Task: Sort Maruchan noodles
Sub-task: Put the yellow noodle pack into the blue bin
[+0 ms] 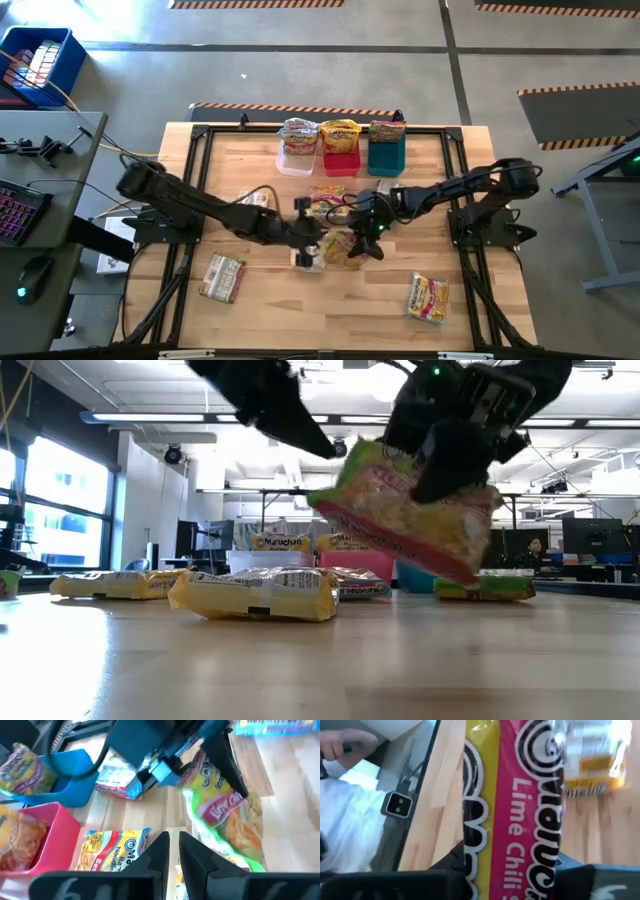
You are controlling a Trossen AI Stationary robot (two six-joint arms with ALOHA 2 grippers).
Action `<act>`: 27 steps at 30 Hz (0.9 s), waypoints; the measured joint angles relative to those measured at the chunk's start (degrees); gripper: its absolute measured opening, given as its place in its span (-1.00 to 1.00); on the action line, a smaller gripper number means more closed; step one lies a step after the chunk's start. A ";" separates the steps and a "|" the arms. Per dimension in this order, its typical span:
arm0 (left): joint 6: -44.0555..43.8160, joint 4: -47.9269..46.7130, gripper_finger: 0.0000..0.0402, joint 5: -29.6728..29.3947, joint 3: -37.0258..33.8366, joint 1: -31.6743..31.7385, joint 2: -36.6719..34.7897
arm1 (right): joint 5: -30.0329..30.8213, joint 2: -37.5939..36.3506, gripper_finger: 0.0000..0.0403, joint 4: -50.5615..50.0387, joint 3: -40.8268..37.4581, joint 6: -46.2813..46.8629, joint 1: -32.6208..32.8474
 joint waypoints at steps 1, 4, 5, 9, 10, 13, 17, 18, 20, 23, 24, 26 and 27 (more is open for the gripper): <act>-0.52 2.23 -0.82 0.06 -2.31 -0.01 -1.43 | 0.06 -1.29 -0.49 -2.80 0.44 -1.65 -0.38; -1.15 13.36 -0.83 1.65 -11.80 -0.02 -5.54 | 1.67 -5.02 -0.45 -12.02 3.30 -6.97 -1.64; -1.30 18.17 -0.84 2.33 -14.91 0.02 -6.36 | 3.61 -6.61 -0.46 -16.00 4.59 -9.01 -2.05; -2.65 36.24 -0.93 4.71 -27.00 1.52 -9.98 | 17.09 -10.67 -0.57 -33.57 11.69 -18.70 -4.77; -2.85 40.29 -0.95 4.87 -29.55 2.00 -10.42 | 21.60 -11.33 -0.59 -38.79 13.73 -21.42 -5.76; -3.75 49.42 -0.99 5.77 -36.04 3.57 -11.83 | 32.17 -11.46 -0.59 -47.70 19.17 -29.07 -10.02; -3.79 56.33 -0.99 7.04 -41.31 5.79 -12.58 | 34.28 -10.83 -0.55 -52.36 23.18 -39.07 -19.45; -3.81 57.55 -0.99 7.70 -42.11 6.35 -12.66 | 34.36 -10.59 -0.54 -53.54 23.62 -41.33 -21.99; -3.83 57.89 -1.00 9.30 -43.37 7.42 -13.12 | 34.29 -10.14 -0.53 -54.02 23.97 -46.06 -27.64; -3.69 58.15 -1.00 11.44 -43.99 8.83 -13.19 | 34.40 -9.67 -0.53 -54.66 24.10 -52.95 -35.40; -3.47 58.04 -1.00 12.38 -44.06 9.38 -13.17 | 34.40 -9.37 -0.53 -54.23 24.10 -54.65 -37.97; -2.76 58.09 -1.00 14.12 -44.04 10.64 -13.14 | 34.12 -8.40 -0.52 -53.51 24.10 -57.03 -41.97; -2.76 58.28 -1.00 14.85 -44.02 11.37 -13.14 | 33.50 -7.67 -0.52 -52.13 24.10 -57.76 -43.86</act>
